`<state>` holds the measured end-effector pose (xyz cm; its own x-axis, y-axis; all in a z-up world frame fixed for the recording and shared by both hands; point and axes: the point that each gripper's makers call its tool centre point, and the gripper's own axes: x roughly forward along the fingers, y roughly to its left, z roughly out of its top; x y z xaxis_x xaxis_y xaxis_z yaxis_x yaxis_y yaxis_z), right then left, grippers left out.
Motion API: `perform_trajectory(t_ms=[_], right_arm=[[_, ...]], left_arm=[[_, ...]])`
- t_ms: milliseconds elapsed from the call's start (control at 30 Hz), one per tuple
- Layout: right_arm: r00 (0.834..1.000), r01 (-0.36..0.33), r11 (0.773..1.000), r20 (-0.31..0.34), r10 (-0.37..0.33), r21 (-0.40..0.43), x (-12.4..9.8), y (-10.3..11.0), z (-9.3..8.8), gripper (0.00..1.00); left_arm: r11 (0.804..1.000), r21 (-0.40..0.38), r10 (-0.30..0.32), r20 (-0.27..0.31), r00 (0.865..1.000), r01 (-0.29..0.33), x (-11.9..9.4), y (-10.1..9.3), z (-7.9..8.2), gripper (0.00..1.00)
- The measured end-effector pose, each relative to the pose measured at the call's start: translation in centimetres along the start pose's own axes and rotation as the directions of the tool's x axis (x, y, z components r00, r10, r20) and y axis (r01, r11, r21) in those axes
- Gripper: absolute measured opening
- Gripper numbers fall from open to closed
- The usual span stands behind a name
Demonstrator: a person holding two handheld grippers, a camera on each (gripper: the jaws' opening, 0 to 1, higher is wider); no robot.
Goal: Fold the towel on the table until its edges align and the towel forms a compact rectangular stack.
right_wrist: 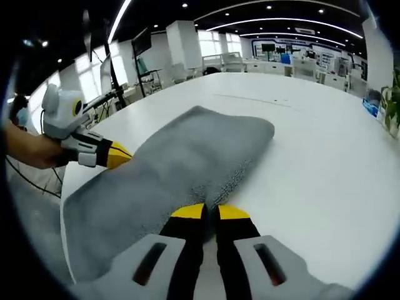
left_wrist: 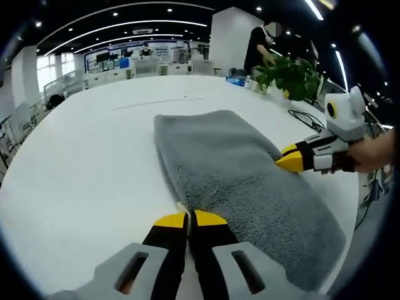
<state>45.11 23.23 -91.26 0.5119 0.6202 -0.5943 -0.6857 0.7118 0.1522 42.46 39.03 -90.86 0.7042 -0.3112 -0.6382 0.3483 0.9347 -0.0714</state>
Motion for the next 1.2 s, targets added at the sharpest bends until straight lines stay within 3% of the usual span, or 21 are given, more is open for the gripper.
perform_trajectory(t_ms=[233,367,500,533,633,767,933,1000,1200], right_arm=[[0.998,0.069,0.997,-0.003,-0.069,0.04,-2.9,-2.8,-1.7,0.03],[0.995,0.098,0.992,0.0,-0.098,0.081,-3.5,-3.5,-2.2,0.03],[0.989,0.145,0.951,-0.02,-0.145,0.272,-3.4,-3.6,-2.2,0.04],[0.99,0.14,0.955,-0.031,-0.137,0.262,-3.3,-3.6,-2.1,0.04],[0.988,0.152,0.98,-0.051,-0.147,0.125,-3.5,-3.5,-1.7,0.07],[0.989,0.148,0.979,-0.032,-0.145,0.14,-4.0,-3.1,-1.5,0.1],[0.992,0.127,0.981,-0.008,-0.128,0.146,-4.9,-2.8,-1.3,0.22],[0.993,0.117,0.984,0.004,-0.119,0.131,-5.4,-2.7,-1.1,0.25],[0.994,0.103,0.994,0.02,-0.104,0.029,-6.7,-1.9,-0.8,0.35]], left_arm=[[0.999,-0.004,-0.049,0.007,0.999,0.049,1.1,-4.0,0.4,0.03],[0.998,0.015,-0.057,0.009,0.998,0.057,1.4,-4.7,0.5,0.03],[0.997,0.05,-0.065,-0.015,0.998,0.066,1.4,-4.6,0.6,0.03],[0.996,0.052,-0.068,-0.019,0.998,0.069,1.4,-4.7,0.6,0.03],[0.995,0.074,-0.071,-0.034,0.997,0.074,1.5,-4.7,0.6,0.04],[0.995,0.026,-0.096,-0.062,0.993,0.098,1.4,-4.4,0.7,0.07],[0.998,-0.031,-0.065,-0.07,0.995,0.063,0.7,-2.4,0.8,0.25],[0.998,-0.034,-0.064,-0.067,0.996,0.062,0.4,-2.2,0.9,0.27],[0.981,0.151,-0.117,-0.063,0.991,0.125,-1.9,-3.5,1.4,0.38]])
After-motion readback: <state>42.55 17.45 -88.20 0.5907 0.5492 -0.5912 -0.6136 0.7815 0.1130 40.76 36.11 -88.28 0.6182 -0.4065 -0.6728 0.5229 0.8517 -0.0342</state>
